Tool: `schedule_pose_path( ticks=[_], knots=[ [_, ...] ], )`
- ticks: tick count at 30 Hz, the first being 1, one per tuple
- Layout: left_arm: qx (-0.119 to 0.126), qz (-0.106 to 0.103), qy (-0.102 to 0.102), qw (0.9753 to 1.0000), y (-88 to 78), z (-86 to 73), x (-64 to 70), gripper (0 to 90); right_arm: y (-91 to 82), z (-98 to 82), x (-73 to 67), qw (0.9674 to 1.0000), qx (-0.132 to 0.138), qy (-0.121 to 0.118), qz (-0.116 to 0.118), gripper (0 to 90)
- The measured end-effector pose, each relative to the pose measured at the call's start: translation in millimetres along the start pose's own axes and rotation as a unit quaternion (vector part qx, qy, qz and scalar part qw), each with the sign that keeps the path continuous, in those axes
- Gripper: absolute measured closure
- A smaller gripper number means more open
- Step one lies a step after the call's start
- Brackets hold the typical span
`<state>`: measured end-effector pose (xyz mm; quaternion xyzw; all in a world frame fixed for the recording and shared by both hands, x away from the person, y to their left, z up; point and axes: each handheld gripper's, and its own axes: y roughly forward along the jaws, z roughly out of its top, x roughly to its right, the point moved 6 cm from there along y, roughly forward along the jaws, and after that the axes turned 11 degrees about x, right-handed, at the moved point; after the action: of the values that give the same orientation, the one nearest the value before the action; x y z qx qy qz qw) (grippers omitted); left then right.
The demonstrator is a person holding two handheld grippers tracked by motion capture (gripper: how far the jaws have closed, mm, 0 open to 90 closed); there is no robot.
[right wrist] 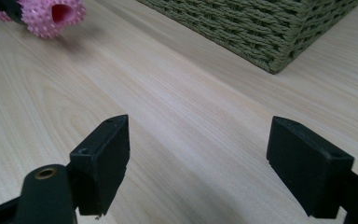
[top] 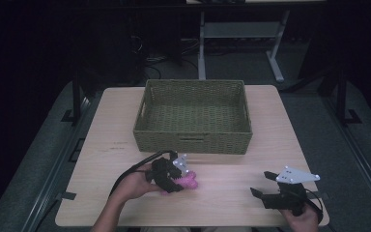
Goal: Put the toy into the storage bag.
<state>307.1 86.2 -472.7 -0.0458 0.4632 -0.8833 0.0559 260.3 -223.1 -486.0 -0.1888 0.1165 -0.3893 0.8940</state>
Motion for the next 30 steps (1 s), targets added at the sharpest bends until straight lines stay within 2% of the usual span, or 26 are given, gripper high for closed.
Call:
schedule_pose_path(
  ticks=[8, 10, 17, 23, 30],
  knots=[
    [0.010, -0.007, -0.009, 0.9999, -5.9, -0.6, -3.6, 58.8, 0.5, -1.7, 3.2, 1.0000, -0.003, 0.006, -0.002, 20.8],
    [0.010, -0.006, -0.006, 0.9999, -9.1, 0.8, -4.8, 58.8, 0.4, -1.8, 3.3, 1.0000, -0.004, 0.007, -0.002, 20.8],
    [0.031, -0.009, -0.010, 0.9994, -24.2, 8.3, -10.0, 58.8, 1.2, -2.9, 5.3, 1.0000, -0.005, 0.007, -0.002, 20.8],
    [0.042, -0.012, -0.016, 0.9989, -35.6, 11.8, -15.6, 58.8, 3.2, -5.1, 7.7, 0.9999, -0.011, 0.012, -0.002, 20.8],
    [0.047, -0.008, -0.014, 0.9988, -50.2, 16.5, -23.0, 58.8, 6.1, -6.0, 9.6, 0.9997, -0.013, 0.018, -0.003, 20.8]
  ],
)
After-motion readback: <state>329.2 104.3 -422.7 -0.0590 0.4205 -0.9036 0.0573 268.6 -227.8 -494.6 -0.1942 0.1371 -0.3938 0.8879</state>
